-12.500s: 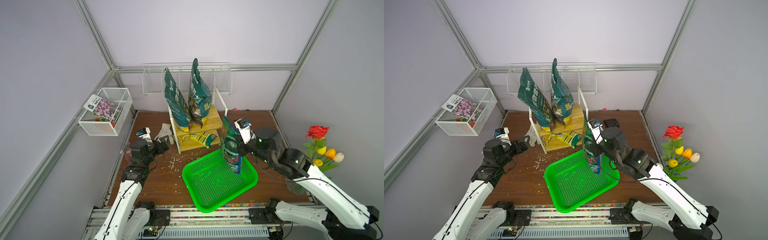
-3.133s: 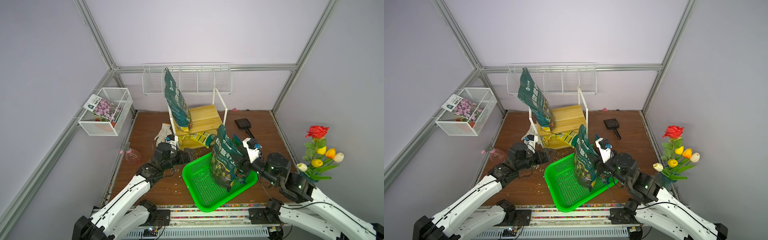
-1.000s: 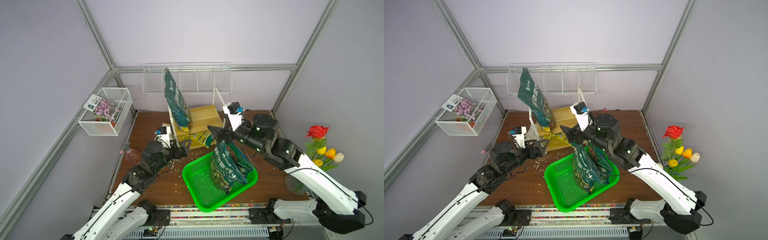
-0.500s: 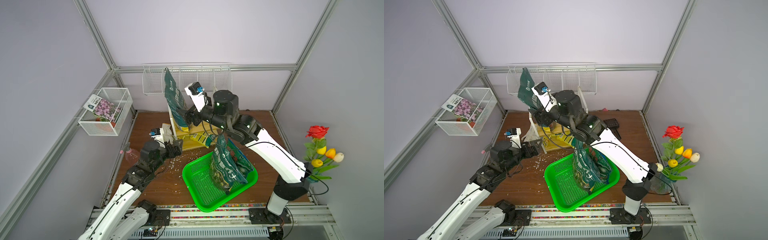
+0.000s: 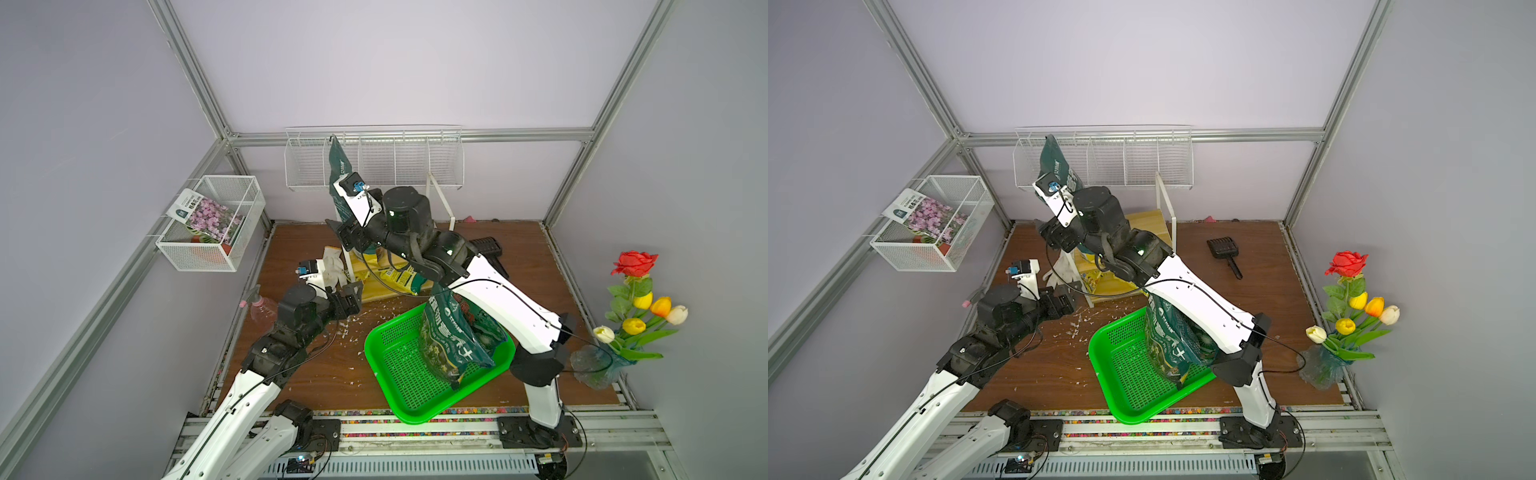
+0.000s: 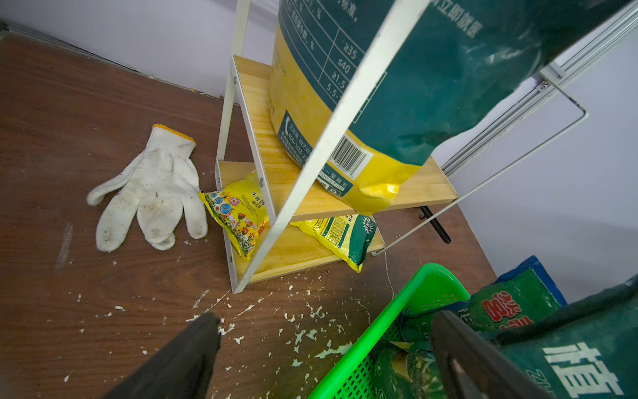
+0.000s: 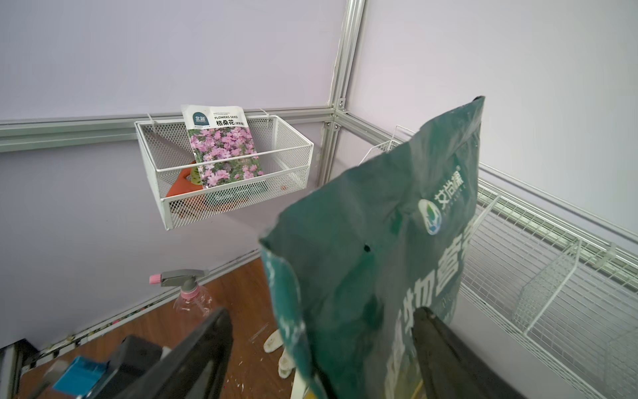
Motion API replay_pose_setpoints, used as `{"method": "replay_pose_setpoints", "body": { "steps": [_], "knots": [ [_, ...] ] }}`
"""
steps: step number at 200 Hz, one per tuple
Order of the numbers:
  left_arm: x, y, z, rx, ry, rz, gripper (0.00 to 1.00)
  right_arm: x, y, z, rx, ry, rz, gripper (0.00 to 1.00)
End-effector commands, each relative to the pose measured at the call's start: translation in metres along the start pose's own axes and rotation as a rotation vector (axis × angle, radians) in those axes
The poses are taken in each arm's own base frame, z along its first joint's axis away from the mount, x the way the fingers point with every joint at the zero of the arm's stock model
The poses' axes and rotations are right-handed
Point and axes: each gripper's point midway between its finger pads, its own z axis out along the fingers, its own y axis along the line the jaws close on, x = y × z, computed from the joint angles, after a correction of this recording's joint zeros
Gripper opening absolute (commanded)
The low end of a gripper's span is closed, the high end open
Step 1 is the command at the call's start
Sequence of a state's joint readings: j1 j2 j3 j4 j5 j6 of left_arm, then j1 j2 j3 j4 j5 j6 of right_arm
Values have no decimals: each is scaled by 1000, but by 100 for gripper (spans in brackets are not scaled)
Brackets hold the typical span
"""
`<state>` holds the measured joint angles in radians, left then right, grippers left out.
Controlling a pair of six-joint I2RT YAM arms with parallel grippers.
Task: Take down the fertilizer bag from the shelf
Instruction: Pick up the fertilizer bag from the shelf.
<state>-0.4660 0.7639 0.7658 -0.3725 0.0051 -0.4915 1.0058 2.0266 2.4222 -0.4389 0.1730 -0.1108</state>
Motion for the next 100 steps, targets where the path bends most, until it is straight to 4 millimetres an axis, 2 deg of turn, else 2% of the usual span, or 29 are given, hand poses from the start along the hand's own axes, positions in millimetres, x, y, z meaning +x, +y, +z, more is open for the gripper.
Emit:
{"method": "replay_pose_setpoints", "body": {
  "steps": [1,20,31,59,74,100],
  "knots": [
    [5,5,1,-8,8,13,100,-18,-11,8,72,-93,-2,84],
    [8,6,2,-13,14,9,100,-20,-16,14,110,-115,4,81],
    [5,5,-5,0,-8,12,100,-20,-18,16,129,-124,5,79],
    [7,7,-5,-6,-6,14,100,-23,-26,18,177,-143,0,70],
    [8,7,-6,-7,-4,16,100,-26,-28,18,190,-157,1,61],
    [7,8,-6,-8,-5,17,100,-30,-28,18,191,-177,1,39]
  ]
}}
